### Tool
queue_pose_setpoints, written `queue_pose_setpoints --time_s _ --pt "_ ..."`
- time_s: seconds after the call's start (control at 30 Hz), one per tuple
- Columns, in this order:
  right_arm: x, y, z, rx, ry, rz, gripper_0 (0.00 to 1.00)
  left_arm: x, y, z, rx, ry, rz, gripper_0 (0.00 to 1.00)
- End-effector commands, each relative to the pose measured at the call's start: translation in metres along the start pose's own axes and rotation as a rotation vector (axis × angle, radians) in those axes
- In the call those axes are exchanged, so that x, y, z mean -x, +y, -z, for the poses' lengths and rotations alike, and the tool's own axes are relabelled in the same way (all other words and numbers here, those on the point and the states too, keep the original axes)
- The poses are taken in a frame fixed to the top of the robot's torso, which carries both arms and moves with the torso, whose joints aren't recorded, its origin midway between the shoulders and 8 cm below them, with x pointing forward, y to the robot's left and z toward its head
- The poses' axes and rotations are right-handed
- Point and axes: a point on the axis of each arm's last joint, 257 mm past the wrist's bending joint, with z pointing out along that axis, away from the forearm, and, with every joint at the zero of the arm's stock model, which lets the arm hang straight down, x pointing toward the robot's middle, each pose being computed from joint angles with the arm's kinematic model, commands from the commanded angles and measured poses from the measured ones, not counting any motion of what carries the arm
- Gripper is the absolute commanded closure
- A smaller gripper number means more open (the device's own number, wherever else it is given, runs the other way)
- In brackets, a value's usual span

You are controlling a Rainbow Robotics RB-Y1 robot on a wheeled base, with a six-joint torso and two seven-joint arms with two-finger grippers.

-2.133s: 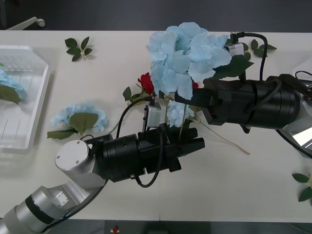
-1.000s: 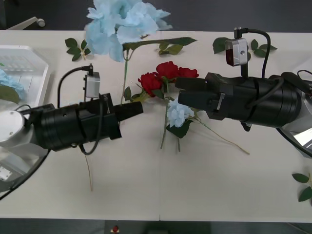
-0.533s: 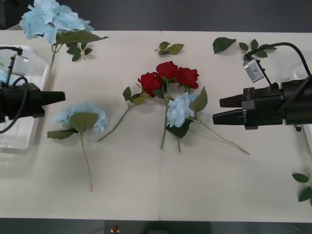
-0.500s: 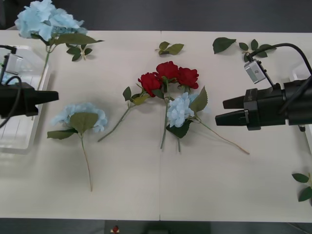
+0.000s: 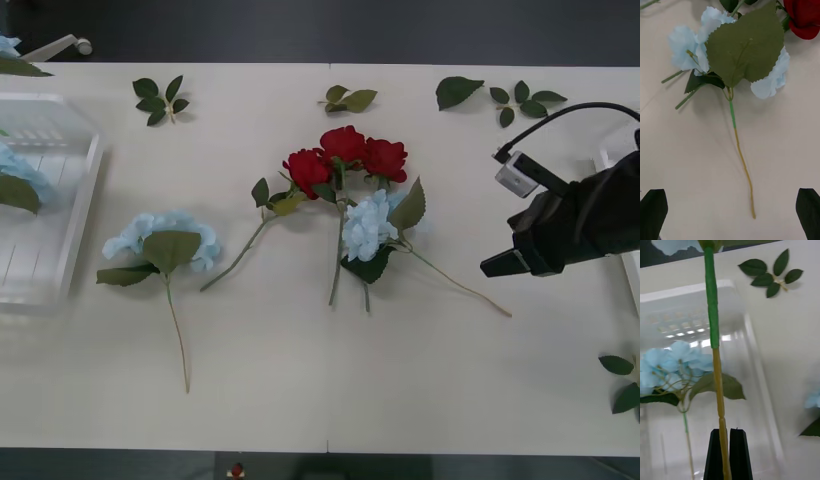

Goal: Put the red flowers into the right box and the blue flowers into the left box

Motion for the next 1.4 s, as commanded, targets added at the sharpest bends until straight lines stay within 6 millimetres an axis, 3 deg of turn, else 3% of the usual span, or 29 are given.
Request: queue_pose_setpoints --time_s 0.03,0.17,0.47,0.67,0.73,0.77,0.83,0.87,0.9,0.93,1.1,1.3,1.37,1.4 --pt "0.017 -0.005 -0.02 -0.019 -0.012 -0.004 0.0 -0.014 0.041 0.013 0.128 -0.011 0.024 1.0" --pt "0.02 -0.009 -0.045 -0.02 -0.017 -0.021 0.0 -0.031 0.056 0.004 0.179 -0.034 0.038 1.0" --pt "0.03 -0.025 -0.09 -0.055 0.0 -0.036 0.0 -0.075 0.067 -0.036 0.222 -0.006 0.072 1.0" --pt "0.038 -0.027 -0.109 -0.071 0.008 -0.033 0.0 -0.082 0.065 -0.051 0.218 -0.01 0.085 1.0" --pt "0.045 -0.027 -0.118 -0.072 0.008 -0.036 0.0 -0.081 0.063 -0.052 0.211 -0.014 0.085 0.73" --pt "0.046 -0.025 -0.123 -0.066 0.008 -0.04 0.0 -0.08 0.062 -0.051 0.209 -0.016 0.085 0.53" --pt "0.048 -0.024 -0.129 -0.063 0.014 -0.043 0.0 -0.079 0.06 -0.052 0.199 -0.023 0.095 0.3" --pt "0.047 -0.025 -0.13 -0.067 0.017 -0.043 0.0 -0.078 0.058 -0.052 0.193 -0.024 0.1 0.23" --pt "0.048 -0.023 -0.136 -0.067 0.014 -0.045 0.0 -0.078 0.055 -0.052 0.175 -0.026 0.114 0.04" --pt "0.049 -0.022 -0.138 -0.067 0.013 -0.044 0.0 -0.078 0.052 -0.052 0.164 -0.025 0.122 0.0" --pt "0.046 -0.016 -0.151 -0.067 0.01 -0.047 0.0 -0.064 0.03 -0.035 0.075 -0.003 0.117 0.0" --pt "0.047 -0.01 -0.157 -0.063 -0.001 -0.046 0.0 -0.037 -0.023 -0.012 -0.049 0.035 0.0 0.0" --pt "0.047 -0.009 -0.157 -0.057 -0.003 -0.056 0.95 -0.029 -0.057 -0.01 -0.135 0.033 -0.011 0.0" --pt "0.047 -0.008 -0.158 -0.055 -0.001 -0.056 1.0 -0.027 -0.072 -0.012 -0.171 0.033 0.004 0.0"
